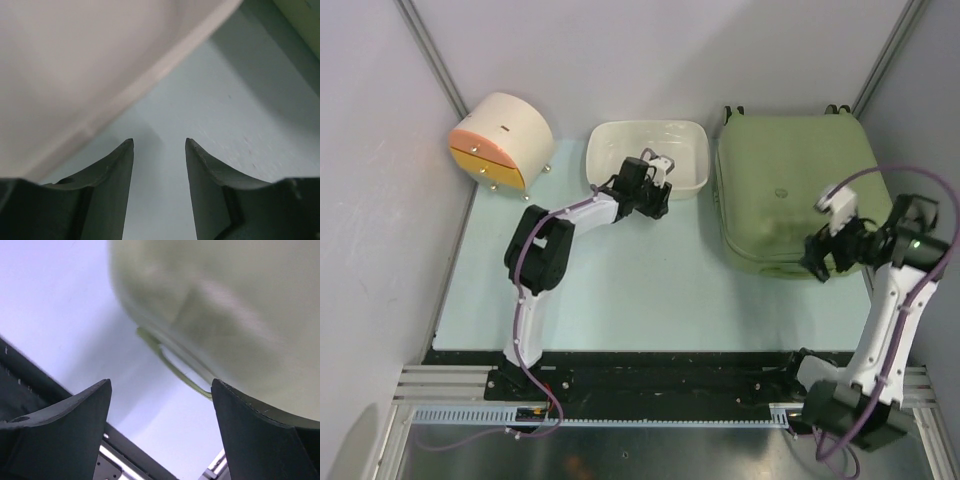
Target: Open, take out, and arrange the luggage
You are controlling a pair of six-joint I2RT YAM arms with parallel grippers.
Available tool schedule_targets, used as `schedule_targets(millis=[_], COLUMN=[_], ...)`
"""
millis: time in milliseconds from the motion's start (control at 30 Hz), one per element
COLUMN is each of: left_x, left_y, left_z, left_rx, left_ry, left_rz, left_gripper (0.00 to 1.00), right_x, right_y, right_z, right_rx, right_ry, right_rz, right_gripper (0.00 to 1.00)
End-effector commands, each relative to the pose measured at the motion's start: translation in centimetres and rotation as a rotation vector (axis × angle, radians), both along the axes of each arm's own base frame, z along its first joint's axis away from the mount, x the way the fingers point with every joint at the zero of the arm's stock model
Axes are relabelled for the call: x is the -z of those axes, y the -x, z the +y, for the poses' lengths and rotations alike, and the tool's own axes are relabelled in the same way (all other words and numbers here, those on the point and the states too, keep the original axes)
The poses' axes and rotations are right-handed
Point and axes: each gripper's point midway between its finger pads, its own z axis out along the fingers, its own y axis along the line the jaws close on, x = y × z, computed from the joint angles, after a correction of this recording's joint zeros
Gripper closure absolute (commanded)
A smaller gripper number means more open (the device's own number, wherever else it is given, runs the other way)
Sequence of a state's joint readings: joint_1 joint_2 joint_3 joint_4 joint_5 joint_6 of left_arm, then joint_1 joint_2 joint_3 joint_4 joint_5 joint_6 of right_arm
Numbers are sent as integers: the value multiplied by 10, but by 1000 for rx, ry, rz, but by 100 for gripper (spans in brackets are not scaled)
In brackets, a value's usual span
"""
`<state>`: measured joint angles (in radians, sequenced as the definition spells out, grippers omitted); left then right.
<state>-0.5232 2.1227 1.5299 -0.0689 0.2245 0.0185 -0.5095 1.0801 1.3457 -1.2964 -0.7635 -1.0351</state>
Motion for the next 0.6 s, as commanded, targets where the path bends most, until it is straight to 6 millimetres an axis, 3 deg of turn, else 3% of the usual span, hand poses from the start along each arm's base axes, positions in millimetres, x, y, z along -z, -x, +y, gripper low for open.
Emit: schedule_targets(millis=[0, 33, 100, 167, 200, 300, 333, 400, 433, 467, 533, 567], left_x=[-34, -35, -49, -56, -78, -95, -120, -122, -147, -141, -167, -162], left_y=[-52, -56, -53, -37, -30, 3, 14, 37, 50, 61, 81, 91], left_z=[4, 8, 2, -9, -12, -19, -19, -16, -13, -9, -2, 3], left_rx=[-82, -86, -49, 9, 34, 124, 149, 196, 220, 230, 257, 259], left_ry=[46, 51, 87, 140, 168, 221, 250, 272, 296, 292, 318, 315], left_rz=[-118, -120, -128, -93, -114, -88, -117, -85, -122, -103, -144, -131], left_gripper=[49, 48, 45, 40, 38, 28, 23, 18, 17, 16, 14, 13], right_x=[44, 46, 64, 83, 91, 112, 111, 123, 124, 128, 136, 137], right_y=[69, 80, 95, 110, 113, 97, 79, 68, 56, 50, 31, 25], right_z=[35, 49, 57, 61, 59, 45, 42, 34, 32, 27, 22, 17], right_rx=[-235, -317, -396, -482, -498, -467, -446, -432, -433, -424, -409, -394], right_ry=[138, 172, 211, 264, 290, 394, 426, 469, 495, 518, 558, 589], right_rz=[146, 122, 154, 178, 193, 170, 108, 116, 79, 80, 45, 30], right_gripper=[16, 18, 20, 24, 25, 28, 28, 29, 30, 30, 30, 30])
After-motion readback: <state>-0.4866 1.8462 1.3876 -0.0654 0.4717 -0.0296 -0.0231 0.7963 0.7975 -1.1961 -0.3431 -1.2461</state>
